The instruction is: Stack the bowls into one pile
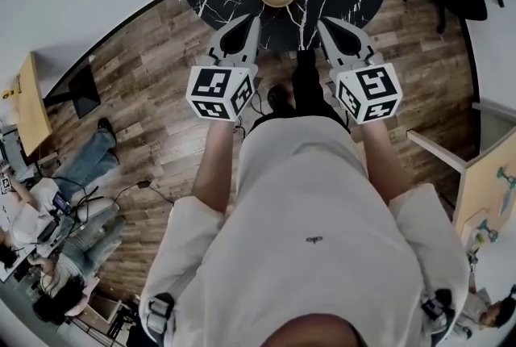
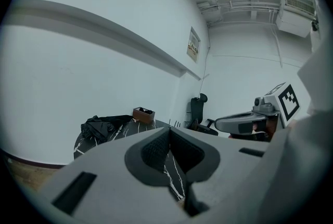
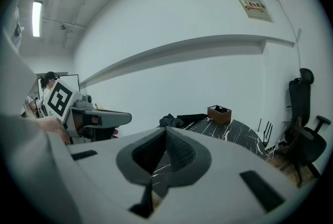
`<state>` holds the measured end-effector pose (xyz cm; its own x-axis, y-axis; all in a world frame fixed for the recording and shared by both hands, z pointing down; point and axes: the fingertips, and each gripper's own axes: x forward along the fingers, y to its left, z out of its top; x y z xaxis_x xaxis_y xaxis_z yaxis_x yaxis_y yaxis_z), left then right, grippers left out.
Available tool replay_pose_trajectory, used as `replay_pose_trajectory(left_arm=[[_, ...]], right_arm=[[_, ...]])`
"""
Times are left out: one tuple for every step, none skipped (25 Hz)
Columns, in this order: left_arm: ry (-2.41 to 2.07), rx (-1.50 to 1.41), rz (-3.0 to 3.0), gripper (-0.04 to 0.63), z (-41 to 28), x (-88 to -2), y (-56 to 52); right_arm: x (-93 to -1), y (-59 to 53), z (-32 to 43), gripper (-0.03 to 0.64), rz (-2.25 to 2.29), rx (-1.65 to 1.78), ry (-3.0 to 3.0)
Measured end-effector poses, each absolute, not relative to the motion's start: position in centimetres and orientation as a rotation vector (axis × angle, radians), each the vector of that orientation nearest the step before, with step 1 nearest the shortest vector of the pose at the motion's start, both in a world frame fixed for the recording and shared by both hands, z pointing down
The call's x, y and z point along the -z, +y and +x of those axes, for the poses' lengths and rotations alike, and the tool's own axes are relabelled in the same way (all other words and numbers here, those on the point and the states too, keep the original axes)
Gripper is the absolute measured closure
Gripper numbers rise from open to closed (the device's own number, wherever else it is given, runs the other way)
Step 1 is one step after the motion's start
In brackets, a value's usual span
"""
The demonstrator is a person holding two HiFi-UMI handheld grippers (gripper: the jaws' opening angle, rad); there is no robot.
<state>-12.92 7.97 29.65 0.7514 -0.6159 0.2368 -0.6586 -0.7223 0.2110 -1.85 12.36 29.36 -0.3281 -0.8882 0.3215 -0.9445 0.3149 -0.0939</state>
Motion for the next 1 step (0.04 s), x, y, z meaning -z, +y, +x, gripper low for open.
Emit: replay_pose_trajectory(left_arm=[[-0.992,-0.217,2.67,0.591,-12.88,-29.68,7.95]], right_arm=[[-29.45,12.32,-1.79,0.612,1.682,-0.394,-2.366]])
